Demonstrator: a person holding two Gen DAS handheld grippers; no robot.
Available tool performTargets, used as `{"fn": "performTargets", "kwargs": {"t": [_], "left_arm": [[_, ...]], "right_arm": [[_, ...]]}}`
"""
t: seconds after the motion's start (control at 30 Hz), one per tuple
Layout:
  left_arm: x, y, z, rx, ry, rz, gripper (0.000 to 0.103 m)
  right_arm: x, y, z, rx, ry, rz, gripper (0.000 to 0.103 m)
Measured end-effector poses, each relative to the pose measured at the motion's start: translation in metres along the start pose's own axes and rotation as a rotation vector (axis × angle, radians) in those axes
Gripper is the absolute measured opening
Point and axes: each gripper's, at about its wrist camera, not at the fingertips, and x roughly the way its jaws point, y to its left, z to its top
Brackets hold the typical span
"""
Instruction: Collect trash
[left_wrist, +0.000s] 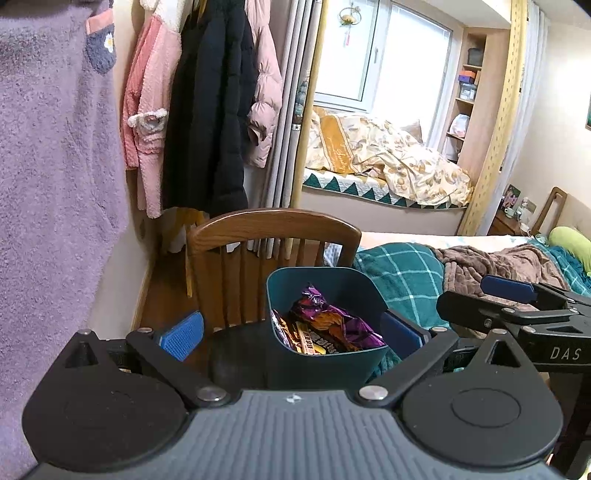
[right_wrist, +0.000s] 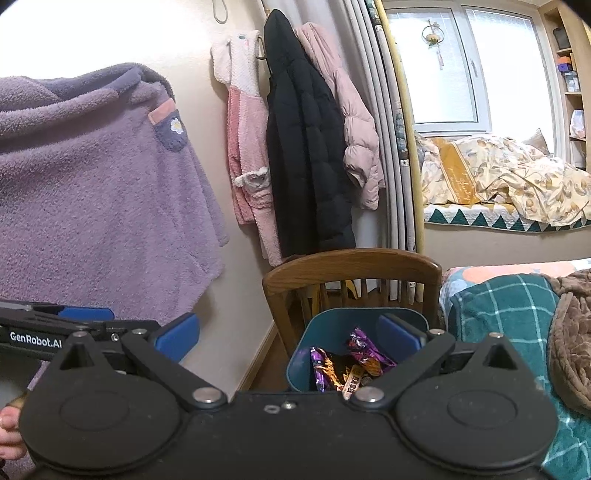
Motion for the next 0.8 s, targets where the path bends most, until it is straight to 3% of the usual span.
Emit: {"fn": "performTargets", "kwargs": {"t": [0.8], "left_arm": [[-0.0028,0.0042,-0.0049,-0.027,-0.012,0.011,0.103]], "right_arm": [[0.0030,0.0043,-0.0036,0.004,0.011,-0.019,0.103]]}}
